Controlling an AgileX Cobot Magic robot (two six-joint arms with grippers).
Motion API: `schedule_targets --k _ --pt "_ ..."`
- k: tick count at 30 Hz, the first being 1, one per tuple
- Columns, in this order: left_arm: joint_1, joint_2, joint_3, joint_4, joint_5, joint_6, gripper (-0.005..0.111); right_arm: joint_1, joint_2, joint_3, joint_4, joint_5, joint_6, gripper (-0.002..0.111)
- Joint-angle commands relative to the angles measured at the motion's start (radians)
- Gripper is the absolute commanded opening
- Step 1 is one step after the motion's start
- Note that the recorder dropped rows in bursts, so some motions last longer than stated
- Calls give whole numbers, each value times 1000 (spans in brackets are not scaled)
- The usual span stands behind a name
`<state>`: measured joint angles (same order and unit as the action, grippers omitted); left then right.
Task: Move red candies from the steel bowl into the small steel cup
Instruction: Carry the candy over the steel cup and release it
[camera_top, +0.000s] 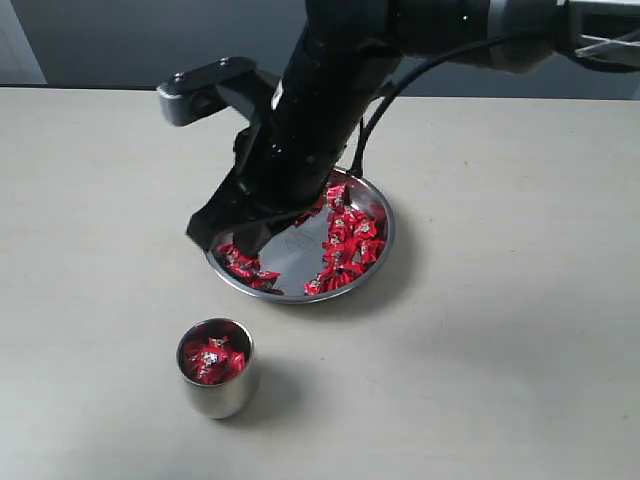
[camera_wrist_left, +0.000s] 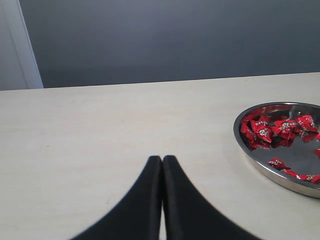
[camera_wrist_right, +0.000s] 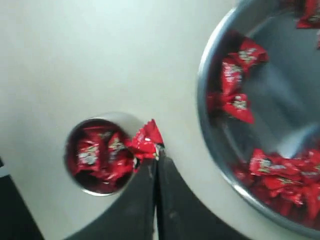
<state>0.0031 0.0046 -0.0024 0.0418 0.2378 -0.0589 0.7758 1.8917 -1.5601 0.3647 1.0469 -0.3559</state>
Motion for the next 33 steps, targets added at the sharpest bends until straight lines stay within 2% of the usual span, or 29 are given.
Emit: schedule_targets --k 1,4,12,24,30,33 --pt "4 -5 2 1 -6 -2 0 86 -10 1 17 21 -36 -1" --pt "4 -5 2 1 -6 -2 0 125 -10 1 6 37 -36 -1" --pt "4 -5 2 1 -6 -2 0 126 88 1 10 52 -36 -1" --pt "4 -5 2 1 -6 -2 0 126 91 1 -4 42 -43 0" --pt "4 -5 2 1 -6 -2 0 126 91 1 -17 42 -43 27" --pt "4 -5 2 2 -6 -2 0 126 91 1 -19 42 -43 31"
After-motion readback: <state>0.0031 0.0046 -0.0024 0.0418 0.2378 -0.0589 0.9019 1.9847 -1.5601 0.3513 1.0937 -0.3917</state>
